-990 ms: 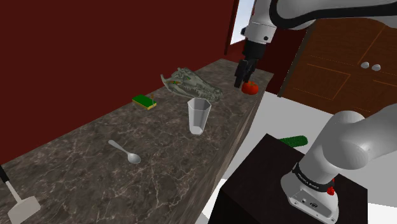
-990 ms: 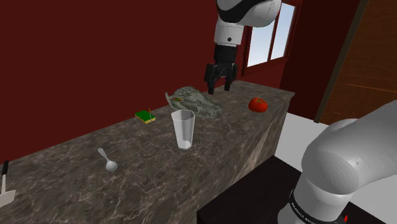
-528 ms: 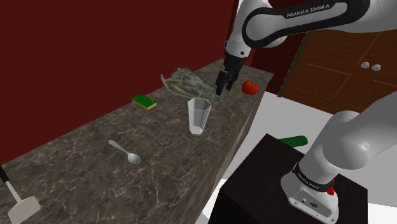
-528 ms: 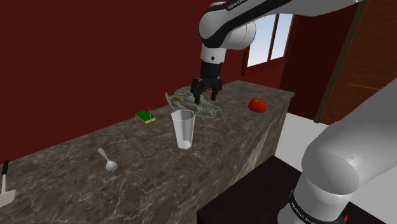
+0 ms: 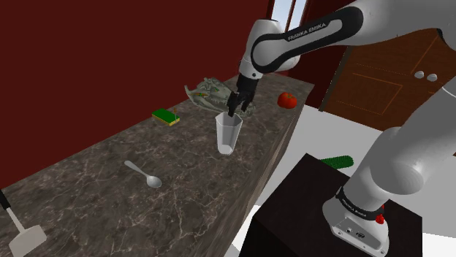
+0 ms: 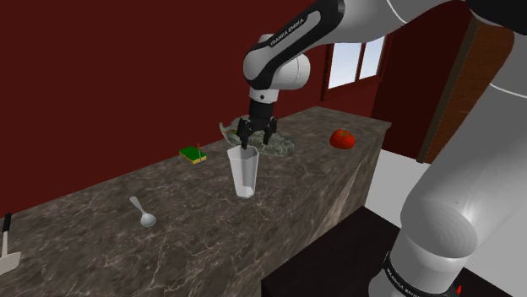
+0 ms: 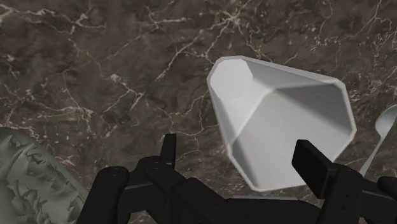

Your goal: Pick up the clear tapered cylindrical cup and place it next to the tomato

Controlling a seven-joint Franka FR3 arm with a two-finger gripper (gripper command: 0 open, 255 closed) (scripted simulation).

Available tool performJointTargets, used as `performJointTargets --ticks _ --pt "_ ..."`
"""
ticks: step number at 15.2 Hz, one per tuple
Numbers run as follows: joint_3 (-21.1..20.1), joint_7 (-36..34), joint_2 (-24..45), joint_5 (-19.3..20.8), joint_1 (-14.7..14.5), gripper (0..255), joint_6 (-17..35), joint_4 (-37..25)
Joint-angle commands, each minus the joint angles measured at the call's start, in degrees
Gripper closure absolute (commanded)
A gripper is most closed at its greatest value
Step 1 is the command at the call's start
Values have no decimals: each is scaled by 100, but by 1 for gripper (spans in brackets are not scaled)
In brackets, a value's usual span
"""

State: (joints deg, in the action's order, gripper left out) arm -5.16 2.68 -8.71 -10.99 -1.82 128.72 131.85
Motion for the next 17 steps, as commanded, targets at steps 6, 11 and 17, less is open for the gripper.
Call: performJointTargets --ticks 6,11,17 --pt "-45 17 351 -45 -37 0 528 161" --pt "-45 17 351 -45 -37 0 528 161" --pt "-45 17 350 -45 -37 255 527 160"
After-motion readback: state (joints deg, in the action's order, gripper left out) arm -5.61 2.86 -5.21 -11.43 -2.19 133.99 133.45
